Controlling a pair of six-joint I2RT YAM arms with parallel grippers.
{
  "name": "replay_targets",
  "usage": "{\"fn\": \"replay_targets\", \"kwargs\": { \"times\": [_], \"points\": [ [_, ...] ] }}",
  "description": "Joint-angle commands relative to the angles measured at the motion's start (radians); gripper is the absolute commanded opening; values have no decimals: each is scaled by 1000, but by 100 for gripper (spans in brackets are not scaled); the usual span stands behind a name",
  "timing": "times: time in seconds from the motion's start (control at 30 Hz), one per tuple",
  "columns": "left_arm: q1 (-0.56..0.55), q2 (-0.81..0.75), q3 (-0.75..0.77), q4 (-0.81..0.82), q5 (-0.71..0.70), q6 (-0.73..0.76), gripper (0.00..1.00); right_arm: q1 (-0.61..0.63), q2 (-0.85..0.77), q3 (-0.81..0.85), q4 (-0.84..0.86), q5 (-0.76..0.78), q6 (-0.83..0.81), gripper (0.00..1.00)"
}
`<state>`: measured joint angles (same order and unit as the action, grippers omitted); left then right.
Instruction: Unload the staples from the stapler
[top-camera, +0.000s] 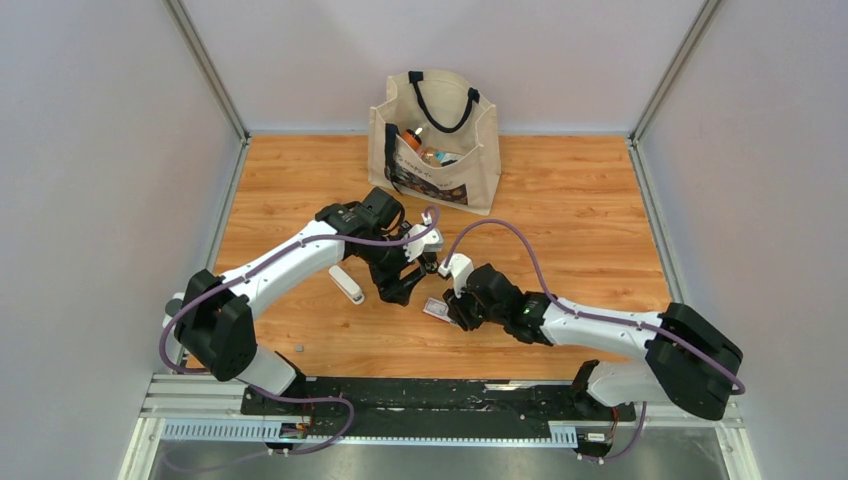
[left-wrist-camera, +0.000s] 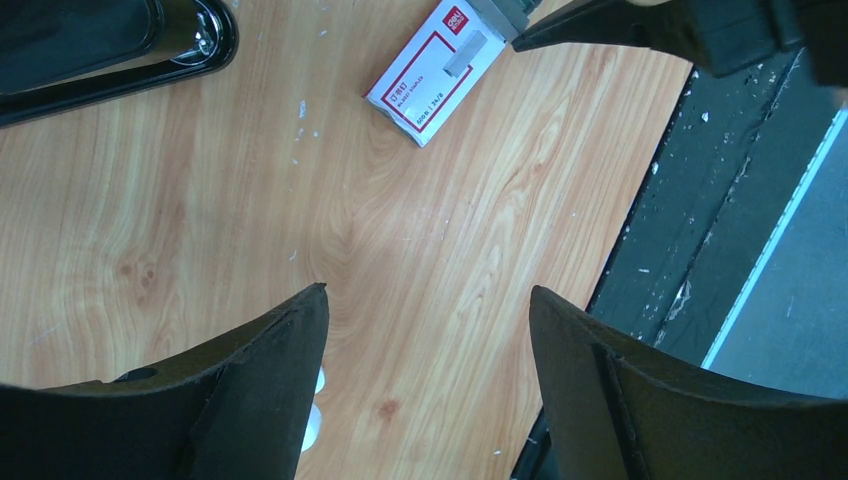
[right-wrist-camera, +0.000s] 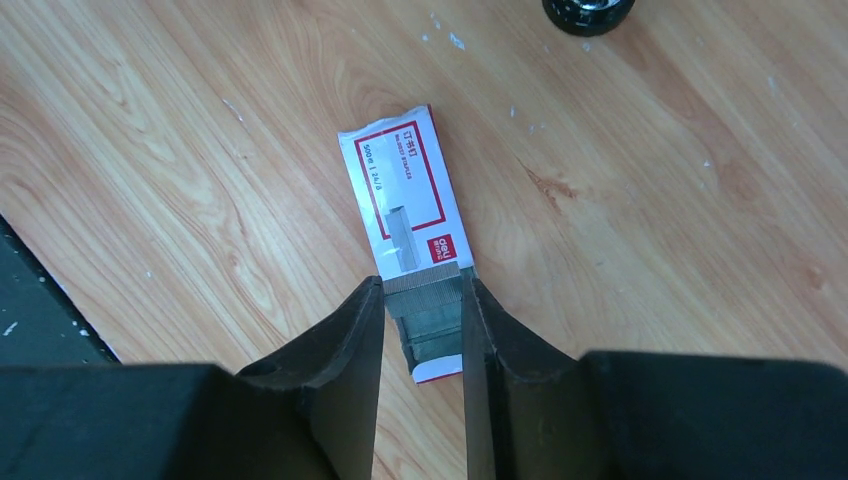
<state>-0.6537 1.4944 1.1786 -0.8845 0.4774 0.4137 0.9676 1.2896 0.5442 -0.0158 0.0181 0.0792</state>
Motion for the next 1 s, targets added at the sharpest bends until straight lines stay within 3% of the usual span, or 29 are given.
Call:
{"fn": "replay_targets", "kwargs": {
  "times": [0.0, 0.57, 0.97],
  "points": [
    [-1, -5, -7, 21, 27, -6, 81, 5, -46, 43, -32, 13, 5, 29],
    [-1, -11, -20, 33, 40, -6, 81, 11, 20, 118, -213, 43, 36, 28],
    [0, -14, -33, 44, 43, -9, 81, 13, -10, 126, -211, 57, 47, 30]
  ]
}}
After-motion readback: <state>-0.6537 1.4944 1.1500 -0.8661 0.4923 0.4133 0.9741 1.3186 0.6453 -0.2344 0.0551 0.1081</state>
